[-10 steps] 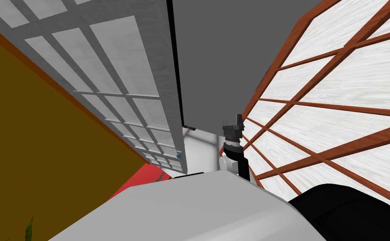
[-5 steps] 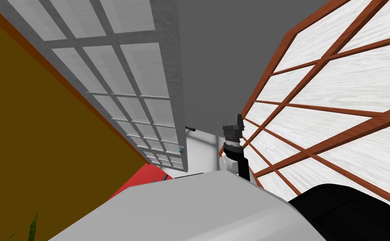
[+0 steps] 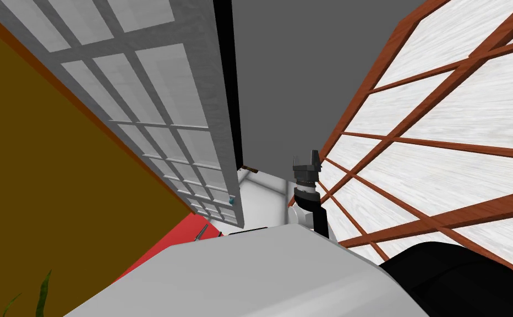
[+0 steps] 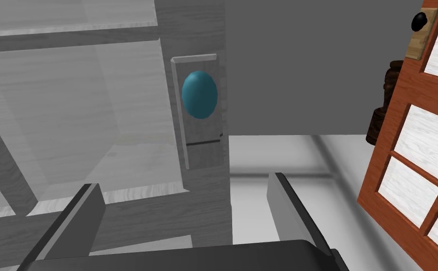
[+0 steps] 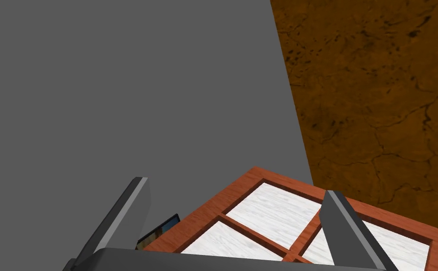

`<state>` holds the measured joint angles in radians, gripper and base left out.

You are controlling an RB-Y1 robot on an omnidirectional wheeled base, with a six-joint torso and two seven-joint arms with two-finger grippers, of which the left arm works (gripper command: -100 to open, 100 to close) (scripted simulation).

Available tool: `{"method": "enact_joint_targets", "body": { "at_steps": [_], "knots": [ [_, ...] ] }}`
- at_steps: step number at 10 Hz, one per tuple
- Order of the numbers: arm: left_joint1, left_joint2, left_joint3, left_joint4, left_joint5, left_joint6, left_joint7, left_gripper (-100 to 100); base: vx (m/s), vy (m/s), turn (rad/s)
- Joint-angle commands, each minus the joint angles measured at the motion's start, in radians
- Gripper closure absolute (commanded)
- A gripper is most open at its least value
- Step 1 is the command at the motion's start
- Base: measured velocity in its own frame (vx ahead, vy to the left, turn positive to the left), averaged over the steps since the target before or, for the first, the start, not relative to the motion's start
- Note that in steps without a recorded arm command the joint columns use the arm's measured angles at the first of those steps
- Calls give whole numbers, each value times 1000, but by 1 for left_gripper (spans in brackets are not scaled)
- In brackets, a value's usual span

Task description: Push the door open

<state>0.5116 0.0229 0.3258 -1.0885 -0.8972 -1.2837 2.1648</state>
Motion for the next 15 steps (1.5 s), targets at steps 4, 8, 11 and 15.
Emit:
{"method": "enact_joint_targets", "body": {
  "at_steps": [4,8,11,15],
  "knots": [
    [-6,14,0,-10,26,34,6,-100,79,-92,9],
    [-16,8,-2,-24,31,66,13,-100,169,-86,-30],
    [-16,-7,-4,-35,32,77,17,-100,149,-51,-35],
    [-16,-7,-4,-35,32,77,17,100,-19,9,2]
  ]
}}
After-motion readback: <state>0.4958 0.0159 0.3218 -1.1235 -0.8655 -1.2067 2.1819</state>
